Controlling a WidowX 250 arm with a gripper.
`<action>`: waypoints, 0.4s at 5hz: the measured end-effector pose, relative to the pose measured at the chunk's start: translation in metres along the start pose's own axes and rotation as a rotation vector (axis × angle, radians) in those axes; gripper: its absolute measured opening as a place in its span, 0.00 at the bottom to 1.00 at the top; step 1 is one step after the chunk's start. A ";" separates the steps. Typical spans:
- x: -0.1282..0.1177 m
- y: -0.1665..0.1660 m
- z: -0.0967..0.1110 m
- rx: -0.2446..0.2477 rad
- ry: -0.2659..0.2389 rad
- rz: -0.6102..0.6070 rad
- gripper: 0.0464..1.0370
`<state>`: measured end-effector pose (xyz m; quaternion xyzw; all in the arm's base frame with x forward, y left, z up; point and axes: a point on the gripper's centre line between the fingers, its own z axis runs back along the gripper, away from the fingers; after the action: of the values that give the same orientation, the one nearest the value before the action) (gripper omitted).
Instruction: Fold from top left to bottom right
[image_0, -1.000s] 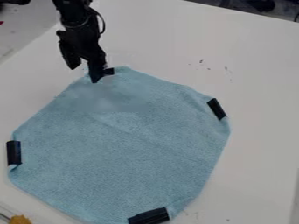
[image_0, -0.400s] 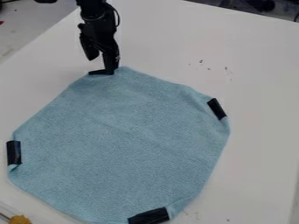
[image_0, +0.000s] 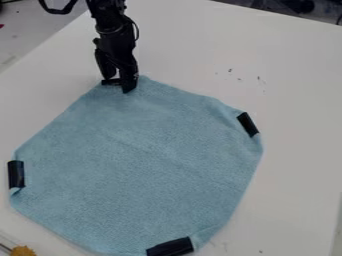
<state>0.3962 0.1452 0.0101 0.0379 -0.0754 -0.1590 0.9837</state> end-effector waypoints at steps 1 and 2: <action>0.007 -0.001 -0.001 0.010 -0.004 -0.025 0.64; 0.008 -0.001 -0.001 0.015 -0.002 -0.027 0.36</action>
<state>0.4033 0.1423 0.0106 0.0459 -0.0770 -0.1720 0.9810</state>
